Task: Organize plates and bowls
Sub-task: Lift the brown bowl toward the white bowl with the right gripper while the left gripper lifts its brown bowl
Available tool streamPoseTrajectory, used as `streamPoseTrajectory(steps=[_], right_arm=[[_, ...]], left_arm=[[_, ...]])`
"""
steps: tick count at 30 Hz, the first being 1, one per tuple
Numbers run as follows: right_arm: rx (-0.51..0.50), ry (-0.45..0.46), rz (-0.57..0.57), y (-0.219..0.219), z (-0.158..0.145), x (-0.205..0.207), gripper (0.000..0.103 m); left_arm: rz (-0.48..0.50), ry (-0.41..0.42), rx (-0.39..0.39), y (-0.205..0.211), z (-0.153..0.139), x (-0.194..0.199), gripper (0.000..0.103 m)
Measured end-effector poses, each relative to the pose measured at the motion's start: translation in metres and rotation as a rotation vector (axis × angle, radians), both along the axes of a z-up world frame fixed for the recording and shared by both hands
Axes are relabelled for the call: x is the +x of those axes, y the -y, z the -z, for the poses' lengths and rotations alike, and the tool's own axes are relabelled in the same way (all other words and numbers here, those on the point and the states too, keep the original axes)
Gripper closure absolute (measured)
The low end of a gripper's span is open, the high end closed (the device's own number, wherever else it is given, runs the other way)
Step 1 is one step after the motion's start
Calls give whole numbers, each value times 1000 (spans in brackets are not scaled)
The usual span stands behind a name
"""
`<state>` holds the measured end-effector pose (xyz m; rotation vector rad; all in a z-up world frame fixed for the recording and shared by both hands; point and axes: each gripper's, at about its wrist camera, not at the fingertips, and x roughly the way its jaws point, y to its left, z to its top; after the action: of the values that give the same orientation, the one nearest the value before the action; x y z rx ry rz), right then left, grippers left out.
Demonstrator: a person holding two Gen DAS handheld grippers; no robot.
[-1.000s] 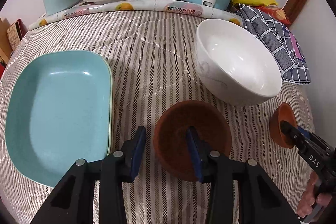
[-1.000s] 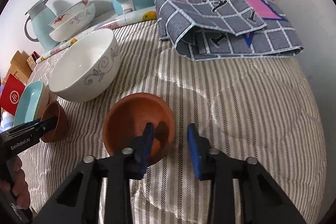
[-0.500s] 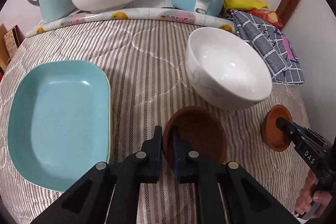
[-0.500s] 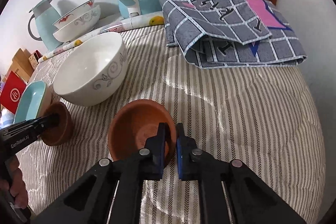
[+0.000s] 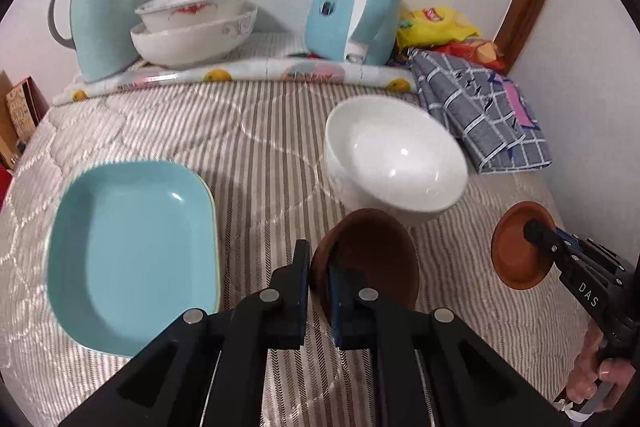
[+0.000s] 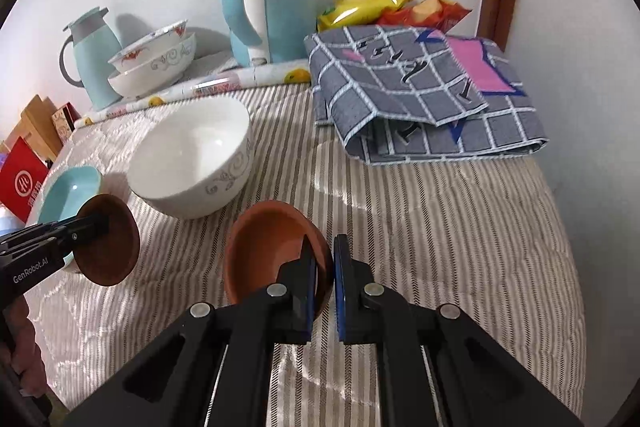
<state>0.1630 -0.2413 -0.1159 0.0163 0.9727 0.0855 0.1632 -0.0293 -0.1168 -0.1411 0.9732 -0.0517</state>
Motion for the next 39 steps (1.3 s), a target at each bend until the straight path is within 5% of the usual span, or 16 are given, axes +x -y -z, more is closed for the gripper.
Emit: streamPoseTrajectory(steps=[19,39], right_arm=[[0,165,-25,-33,-92,4,95],[4,80,-97,-82,-56,60,95]], left_arm=[[-9,166,35,-25,-86,1,94],[-36,159,81,-57,-77,47,94]])
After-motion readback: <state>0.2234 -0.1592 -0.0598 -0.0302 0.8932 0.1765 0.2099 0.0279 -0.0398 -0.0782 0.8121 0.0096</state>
